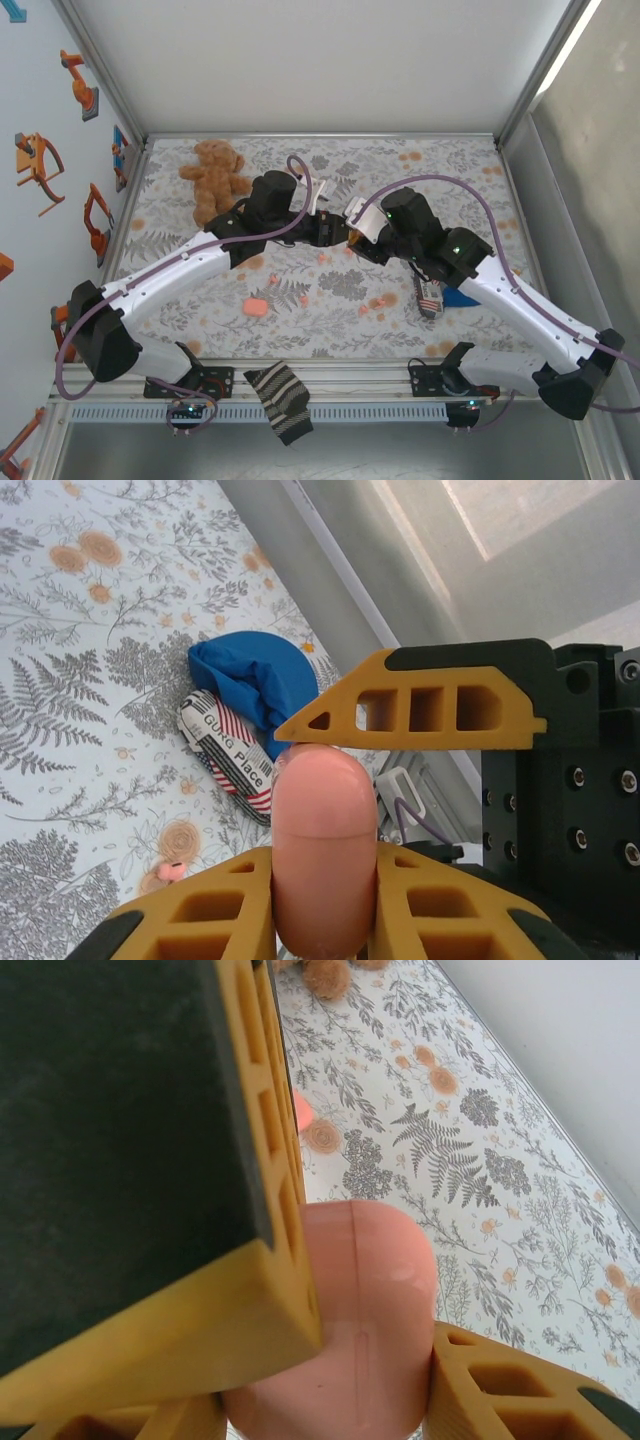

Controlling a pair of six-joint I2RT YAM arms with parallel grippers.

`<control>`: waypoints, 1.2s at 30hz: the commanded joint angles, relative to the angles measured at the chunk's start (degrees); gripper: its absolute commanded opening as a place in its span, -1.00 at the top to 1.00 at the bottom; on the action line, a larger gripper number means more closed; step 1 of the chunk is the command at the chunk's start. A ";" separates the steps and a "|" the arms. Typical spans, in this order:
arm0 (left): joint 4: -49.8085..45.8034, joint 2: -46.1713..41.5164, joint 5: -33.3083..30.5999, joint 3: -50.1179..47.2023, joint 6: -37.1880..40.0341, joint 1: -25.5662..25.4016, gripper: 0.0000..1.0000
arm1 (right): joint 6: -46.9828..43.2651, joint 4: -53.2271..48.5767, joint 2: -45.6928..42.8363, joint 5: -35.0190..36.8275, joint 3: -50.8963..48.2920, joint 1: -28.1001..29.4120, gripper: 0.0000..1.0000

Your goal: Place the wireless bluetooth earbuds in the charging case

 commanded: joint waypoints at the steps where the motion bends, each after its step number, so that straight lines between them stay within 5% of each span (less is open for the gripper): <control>1: -0.71 -0.18 0.75 1.41 0.54 -0.36 0.66 | 0.80 0.93 0.08 1.93 1.86 0.45 0.37; 5: -0.43 -1.35 -0.93 0.54 0.87 -0.34 0.69 | 3.23 1.66 -0.12 2.24 1.93 0.47 0.12; 12: 4.02 -5.85 -4.02 -4.86 2.81 1.19 0.81 | 5.78 3.83 -4.42 -2.13 1.17 0.28 -0.69; 17: 12.44 -10.81 -3.24 -12.56 1.74 6.84 1.00 | 9.26 5.84 -8.88 -9.52 0.74 -1.16 -0.96; 26: 26.33 -25.87 -8.63 -24.40 8.17 9.44 1.00 | 27.82 23.98 -15.01 -36.22 -8.18 -15.67 -0.99; 36: 41.45 -33.36 -3.89 -30.84 10.11 9.73 1.00 | 47.84 48.91 -5.63 -54.42 -9.88 -15.96 -0.79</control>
